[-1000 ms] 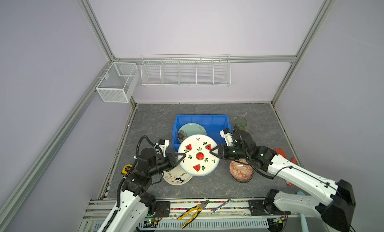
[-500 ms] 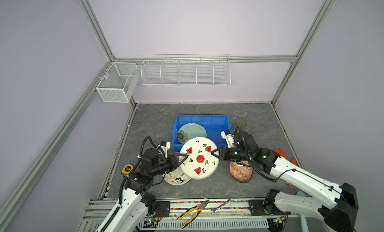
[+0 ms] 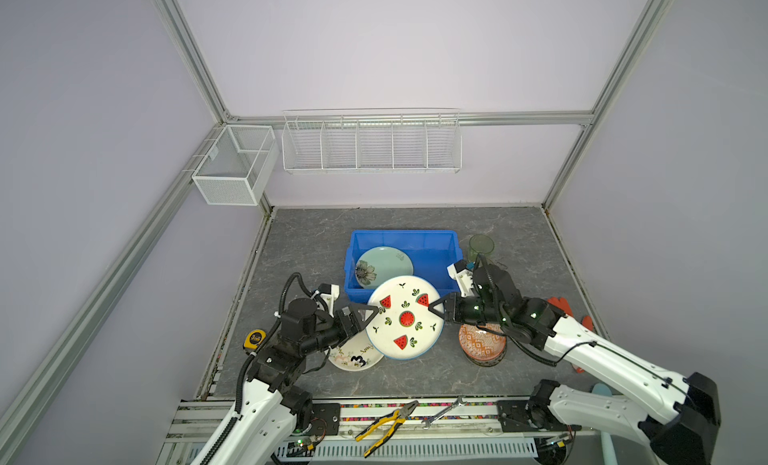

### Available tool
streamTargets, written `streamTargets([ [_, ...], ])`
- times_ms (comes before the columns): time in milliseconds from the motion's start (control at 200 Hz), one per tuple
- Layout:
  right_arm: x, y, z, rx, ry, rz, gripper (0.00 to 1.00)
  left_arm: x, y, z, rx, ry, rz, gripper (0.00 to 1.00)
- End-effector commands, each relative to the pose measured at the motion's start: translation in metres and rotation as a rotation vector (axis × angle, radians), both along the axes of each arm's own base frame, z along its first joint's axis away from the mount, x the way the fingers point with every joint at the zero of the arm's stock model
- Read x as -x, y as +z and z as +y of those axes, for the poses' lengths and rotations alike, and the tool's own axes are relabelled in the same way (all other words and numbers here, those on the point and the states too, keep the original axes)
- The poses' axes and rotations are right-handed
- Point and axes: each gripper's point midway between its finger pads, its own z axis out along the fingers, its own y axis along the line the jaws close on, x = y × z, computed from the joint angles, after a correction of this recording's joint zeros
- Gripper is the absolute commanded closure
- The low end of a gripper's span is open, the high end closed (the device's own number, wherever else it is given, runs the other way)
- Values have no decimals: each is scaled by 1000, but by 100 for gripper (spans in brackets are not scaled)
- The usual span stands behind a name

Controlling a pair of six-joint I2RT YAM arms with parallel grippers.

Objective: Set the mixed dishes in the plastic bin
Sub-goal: 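Open the left gripper while the right gripper holds the plate over the bin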

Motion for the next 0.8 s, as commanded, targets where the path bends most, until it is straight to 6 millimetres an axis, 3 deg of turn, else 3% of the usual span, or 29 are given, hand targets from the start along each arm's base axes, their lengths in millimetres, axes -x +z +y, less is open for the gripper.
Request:
streamTargets([
  [0,-11,58,3,-126,-2,-126,94,-1,9,10,-80,30,-24,2],
  [205,-28,74,-8,-107,-33,-150,93,-7,25,22,-157,79,-74,2],
  [440,-64,92,-15,-70,-70,-177,94,-14,33,38,-262,97,-76,2],
  [795,-132,83,1,-54,-95,-142,93,-24,32,55,-290,107,-66,2],
])
